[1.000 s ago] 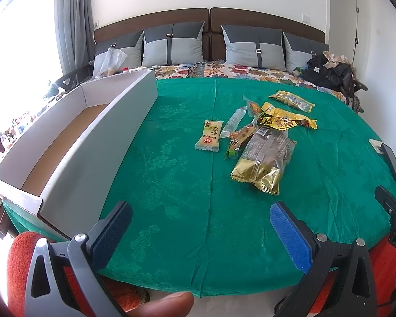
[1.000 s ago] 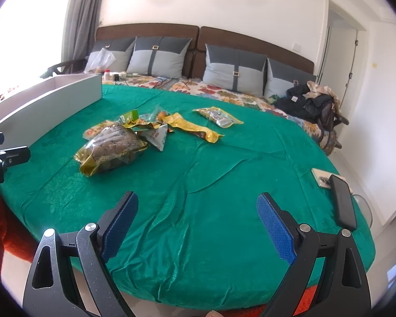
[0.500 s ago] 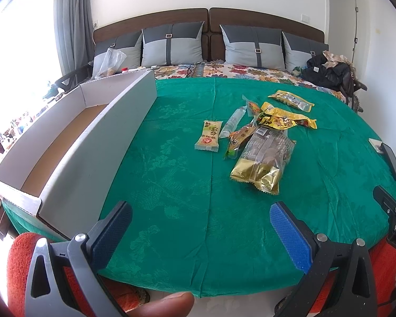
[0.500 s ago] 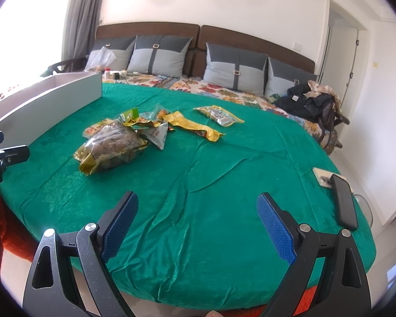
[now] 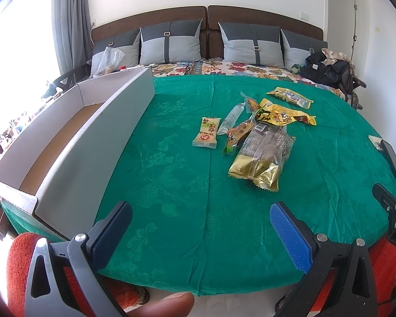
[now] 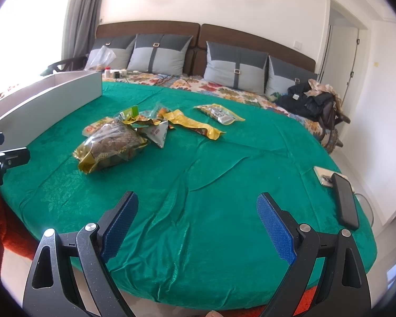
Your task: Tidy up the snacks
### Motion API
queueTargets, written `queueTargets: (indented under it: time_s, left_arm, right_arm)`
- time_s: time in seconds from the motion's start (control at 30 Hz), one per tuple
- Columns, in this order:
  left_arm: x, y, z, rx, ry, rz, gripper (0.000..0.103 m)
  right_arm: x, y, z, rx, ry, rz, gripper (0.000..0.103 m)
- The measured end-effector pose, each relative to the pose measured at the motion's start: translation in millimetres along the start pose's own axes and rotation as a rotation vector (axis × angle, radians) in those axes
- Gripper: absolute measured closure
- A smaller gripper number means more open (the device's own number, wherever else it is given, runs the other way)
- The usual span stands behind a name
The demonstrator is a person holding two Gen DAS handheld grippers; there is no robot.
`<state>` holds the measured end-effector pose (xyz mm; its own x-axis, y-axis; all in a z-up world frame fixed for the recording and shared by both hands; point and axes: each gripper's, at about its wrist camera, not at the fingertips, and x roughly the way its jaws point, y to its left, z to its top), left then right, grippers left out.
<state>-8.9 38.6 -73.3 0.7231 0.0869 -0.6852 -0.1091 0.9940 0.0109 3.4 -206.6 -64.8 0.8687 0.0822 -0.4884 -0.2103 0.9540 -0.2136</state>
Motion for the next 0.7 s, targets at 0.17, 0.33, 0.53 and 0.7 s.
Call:
queueTargets:
  time_s: [0.17,0.33,0.53,0.7]
  left_arm:
    - [1.7,-0.6,-1.6,0.004,0.011,-0.001,0.000]
    - [2.1,-1.4,-2.7,0.011,0.017,0.000,0.000]
    - [2.2,-1.0,-3.1,0.012,0.025,0.000,0.000]
    - [4.1,-0.7,-3.4,0.013,0.037,0.001,0.000]
  right_arm:
    - [1.8,-1.4,-0.8,0.006,0.004,0.001,0.010]
    - [1.6,-2.7,-0.8,0.012,0.006,0.001,0.010]
    - [1.4,-3.0,-0.9,0.011,0.007,0.001,0.010]
    - [1.5,-3.0,-0.9,0.011,0.008,0.001,0.010]
